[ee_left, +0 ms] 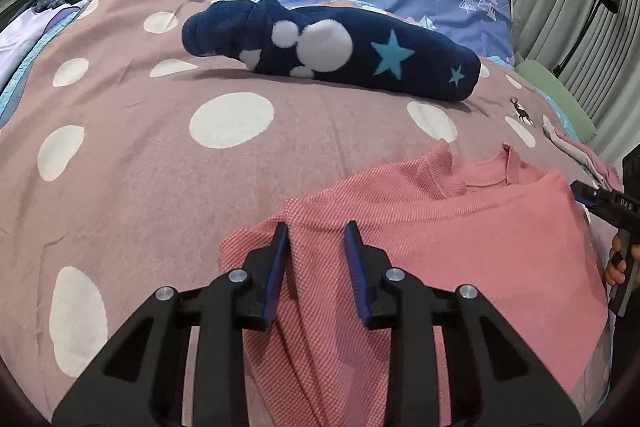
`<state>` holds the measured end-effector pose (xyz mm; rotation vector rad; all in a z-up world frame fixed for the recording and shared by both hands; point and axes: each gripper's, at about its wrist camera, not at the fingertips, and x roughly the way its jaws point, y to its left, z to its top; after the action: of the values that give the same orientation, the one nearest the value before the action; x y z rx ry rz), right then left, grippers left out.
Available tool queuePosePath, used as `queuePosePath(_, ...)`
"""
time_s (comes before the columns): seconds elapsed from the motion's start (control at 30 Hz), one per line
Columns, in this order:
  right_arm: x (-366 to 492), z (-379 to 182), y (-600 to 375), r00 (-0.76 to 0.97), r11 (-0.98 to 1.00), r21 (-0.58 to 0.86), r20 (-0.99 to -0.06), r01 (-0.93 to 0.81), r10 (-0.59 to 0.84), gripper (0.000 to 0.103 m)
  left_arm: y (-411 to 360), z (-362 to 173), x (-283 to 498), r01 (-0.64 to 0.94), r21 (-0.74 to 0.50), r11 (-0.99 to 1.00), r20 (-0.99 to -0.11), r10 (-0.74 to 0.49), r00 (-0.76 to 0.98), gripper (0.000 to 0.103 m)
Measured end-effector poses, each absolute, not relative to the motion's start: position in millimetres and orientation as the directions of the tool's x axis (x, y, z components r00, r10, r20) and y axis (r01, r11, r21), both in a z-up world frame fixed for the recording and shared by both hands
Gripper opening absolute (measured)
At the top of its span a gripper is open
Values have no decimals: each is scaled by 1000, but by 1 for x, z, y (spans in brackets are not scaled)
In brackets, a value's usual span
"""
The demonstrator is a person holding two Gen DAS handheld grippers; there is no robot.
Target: Fold small clothes
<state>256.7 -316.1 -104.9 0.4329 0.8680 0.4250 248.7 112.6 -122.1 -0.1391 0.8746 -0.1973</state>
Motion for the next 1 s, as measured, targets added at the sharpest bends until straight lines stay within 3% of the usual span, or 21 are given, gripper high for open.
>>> queuePosePath(0.03,256,-104,-315,570,828,526,-627,-193,531,2,112,-120,248,126,-221,967,-735,-250,630,2)
queuePosePath(0.2,240,-79,-313,632,831,500,-568,-243,527,2,117,-96,226,144,-274,951,-651,-294,700,3)
queuePosePath(0.3,243,-71,-311,667,878,421,-589,-228,456,6,114,-89,221,158,-257,954,-646,-291,705,3)
queuePosePath(0.4,254,-74,-313,669,882,431,-599,-194,439,6,110,-85,222,168,-235,957,-649,-283,706,3)
queuePosePath(0.47,263,-79,-311,656,887,422,-619,-185,432,30,107,-88,226,169,-220,961,-665,-274,695,3)
queuePosePath(0.5,268,-83,-310,633,886,425,-638,-184,438,56,106,-91,228,167,-211,963,-675,-267,687,3)
queuePosePath(0.53,274,-88,-310,617,889,425,-657,-171,433,57,105,-95,230,164,-204,965,-685,-260,680,3)
queuePosePath(0.6,280,-95,-308,611,900,404,-675,-162,413,50,106,-103,234,155,-204,967,-701,-255,666,3)
queuePosePath(0.63,284,-99,-307,603,902,399,-683,-165,412,29,107,-106,235,149,-207,967,-708,-253,660,3)
queuePosePath(0.7,287,-104,-306,584,893,416,-687,-171,432,5,108,-113,238,135,-207,969,-720,-245,650,3)
queuePosePath(0.87,260,-66,-314,676,849,472,-548,-235,492,5,119,-81,218,148,-253,956,-616,-278,737,2)
queuePosePath(1.0,263,-37,-309,719,849,446,-489,-281,495,5,118,-52,217,141,-147,979,-580,-201,789,2)
